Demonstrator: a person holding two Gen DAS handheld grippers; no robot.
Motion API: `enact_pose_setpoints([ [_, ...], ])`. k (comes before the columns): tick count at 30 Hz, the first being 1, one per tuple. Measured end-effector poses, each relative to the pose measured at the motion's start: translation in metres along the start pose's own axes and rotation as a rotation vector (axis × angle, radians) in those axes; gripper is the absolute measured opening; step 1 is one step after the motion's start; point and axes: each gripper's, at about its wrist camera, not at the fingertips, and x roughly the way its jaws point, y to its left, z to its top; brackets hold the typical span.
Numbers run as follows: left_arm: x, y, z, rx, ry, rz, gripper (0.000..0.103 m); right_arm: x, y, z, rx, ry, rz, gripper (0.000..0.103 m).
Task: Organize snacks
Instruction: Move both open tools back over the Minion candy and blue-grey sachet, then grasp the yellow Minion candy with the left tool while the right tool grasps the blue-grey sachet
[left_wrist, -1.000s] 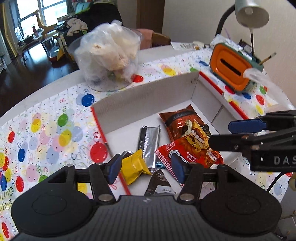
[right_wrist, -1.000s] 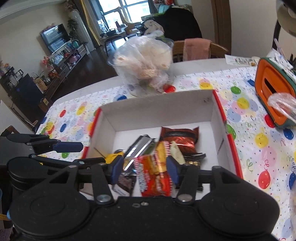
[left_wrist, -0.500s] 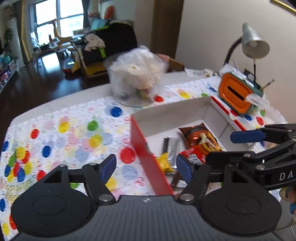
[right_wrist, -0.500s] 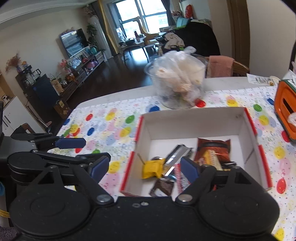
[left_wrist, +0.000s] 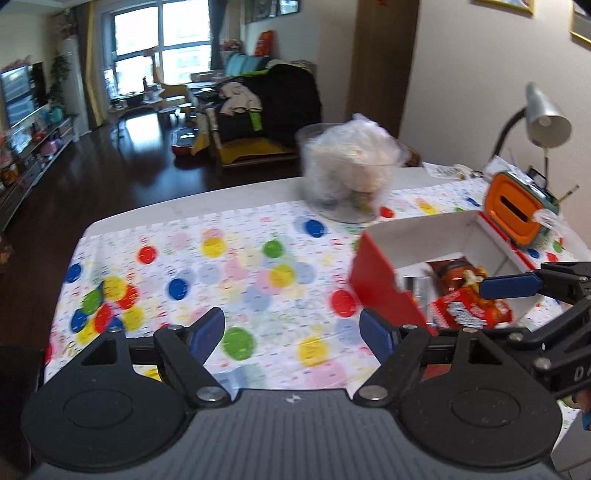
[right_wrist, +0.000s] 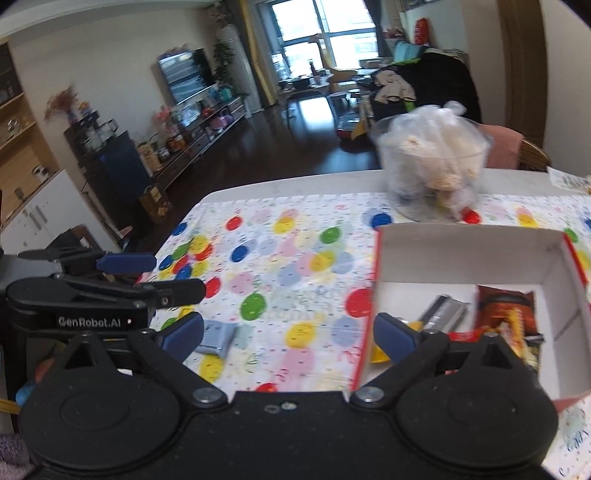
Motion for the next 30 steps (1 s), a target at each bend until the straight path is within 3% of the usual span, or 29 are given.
enact_pose_setpoints([
  [6,-0.007,0.049,-0.019,-0.068,0.003,0.059,0.081,0.033,0.032,-0.003,-0.088,0.039,0.056,0.102],
  [13,0.010,0.099,-0.052,-0.173,0.105,0.119,0.081,0.077,0.072,-0.009,-0.311,0.102,0.118,0.102],
  [25,0.058,0.130,-0.093,-0.266,0.267,0.131,0.081,0.150,0.109,-0.021,-0.632,0.231,0.186,0.101],
  [30,0.082,0.137,-0.101,-0.290,0.333,0.122,0.081,0.178,0.116,-0.032,-0.781,0.270,0.183,0.095],
])
